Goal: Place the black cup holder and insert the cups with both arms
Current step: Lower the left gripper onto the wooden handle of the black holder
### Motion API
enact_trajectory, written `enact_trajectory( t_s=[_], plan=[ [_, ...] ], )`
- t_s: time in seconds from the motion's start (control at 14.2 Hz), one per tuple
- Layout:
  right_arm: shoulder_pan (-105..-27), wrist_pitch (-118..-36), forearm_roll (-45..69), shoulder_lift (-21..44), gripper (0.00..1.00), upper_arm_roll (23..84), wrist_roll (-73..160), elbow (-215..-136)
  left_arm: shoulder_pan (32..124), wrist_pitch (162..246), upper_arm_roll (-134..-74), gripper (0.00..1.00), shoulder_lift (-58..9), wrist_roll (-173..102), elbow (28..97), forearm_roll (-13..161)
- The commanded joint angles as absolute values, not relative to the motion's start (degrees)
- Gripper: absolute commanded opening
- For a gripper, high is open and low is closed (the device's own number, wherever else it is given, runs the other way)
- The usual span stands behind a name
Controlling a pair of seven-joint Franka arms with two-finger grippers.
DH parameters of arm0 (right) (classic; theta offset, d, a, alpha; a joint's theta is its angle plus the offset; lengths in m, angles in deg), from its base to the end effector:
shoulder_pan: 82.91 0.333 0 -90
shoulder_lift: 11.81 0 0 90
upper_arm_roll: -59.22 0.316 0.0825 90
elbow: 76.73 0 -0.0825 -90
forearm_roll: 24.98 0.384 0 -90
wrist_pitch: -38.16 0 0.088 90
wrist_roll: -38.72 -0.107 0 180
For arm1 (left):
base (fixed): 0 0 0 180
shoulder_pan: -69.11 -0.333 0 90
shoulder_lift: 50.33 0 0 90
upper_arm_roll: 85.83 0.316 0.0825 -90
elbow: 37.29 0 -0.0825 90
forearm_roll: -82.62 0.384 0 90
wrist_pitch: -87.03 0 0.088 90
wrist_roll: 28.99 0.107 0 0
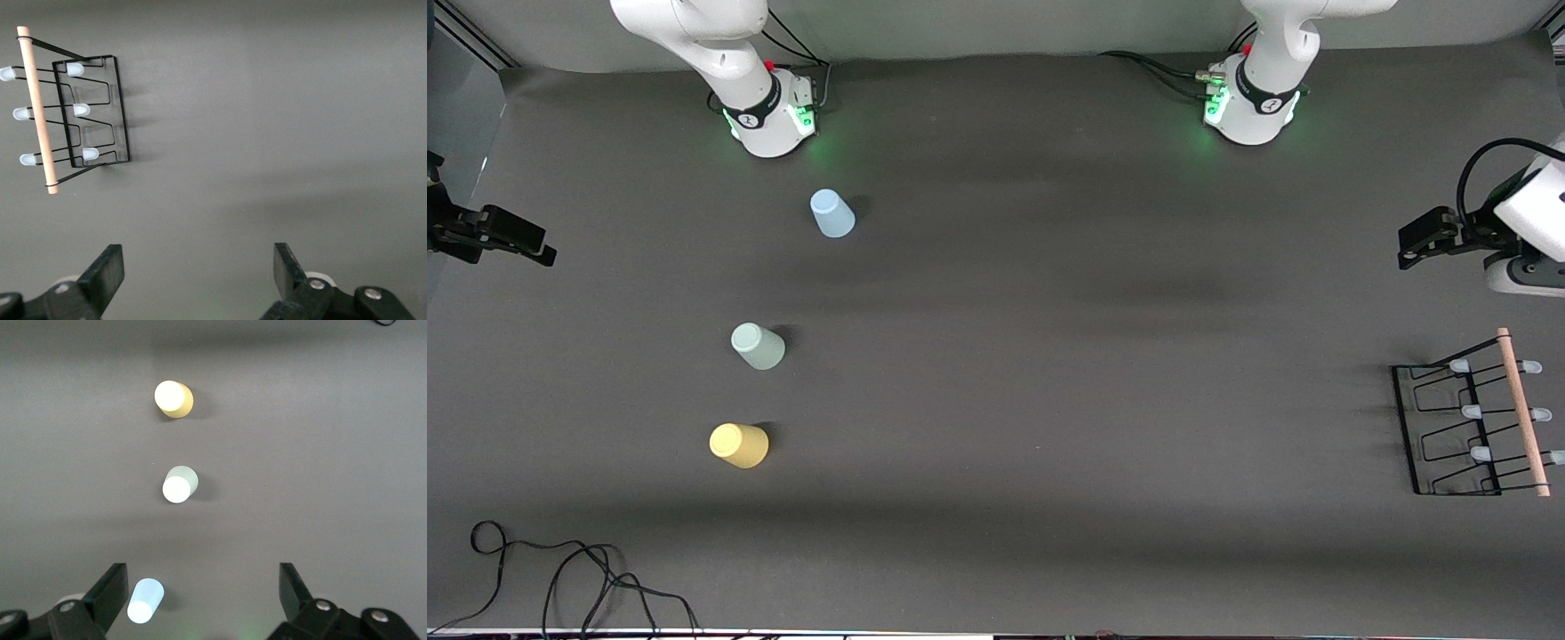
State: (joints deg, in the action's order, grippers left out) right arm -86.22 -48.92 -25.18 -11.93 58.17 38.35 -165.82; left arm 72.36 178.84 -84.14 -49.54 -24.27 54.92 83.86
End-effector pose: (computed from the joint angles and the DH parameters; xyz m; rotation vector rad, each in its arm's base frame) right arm 0.5471 -0.0421 0.6287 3.1362 -0.1297 -0.0519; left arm 0.5602 -0.0131 0.6013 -3.1152 0.1723 0.0333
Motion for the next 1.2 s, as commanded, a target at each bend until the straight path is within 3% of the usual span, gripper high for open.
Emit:
enact_trajectory(
  t_s=[0.0,0.35,0.56,1.12],
  plan=[
    [-85.90,-48.94,-24.89,-12.77,1.00,57.64,39.51,-165.76,72.45,177.47,-83.81,1.00,-49.54,-23.63,53.76,84.38],
    [-85.90,-48.85,-24.89,-12.86,1.00,57.64,39.51,-165.68,72.10,178.26,-83.72,1.00,-48.75,-23.63,54.02,84.38],
    [-85.90,-48.85,-24.89,-12.86,1.00,57.55,39.51,-165.59,66.58,180.62,-83.81,1.00,-46.21,-20.75,53.94,83.85],
    [-85.90,-48.85,-24.89,-12.60,1.00,57.55,39.42,-165.59,52.41,196.96,-83.72,1.00,-28.65,-3.78,51.57,85.08]
  ],
)
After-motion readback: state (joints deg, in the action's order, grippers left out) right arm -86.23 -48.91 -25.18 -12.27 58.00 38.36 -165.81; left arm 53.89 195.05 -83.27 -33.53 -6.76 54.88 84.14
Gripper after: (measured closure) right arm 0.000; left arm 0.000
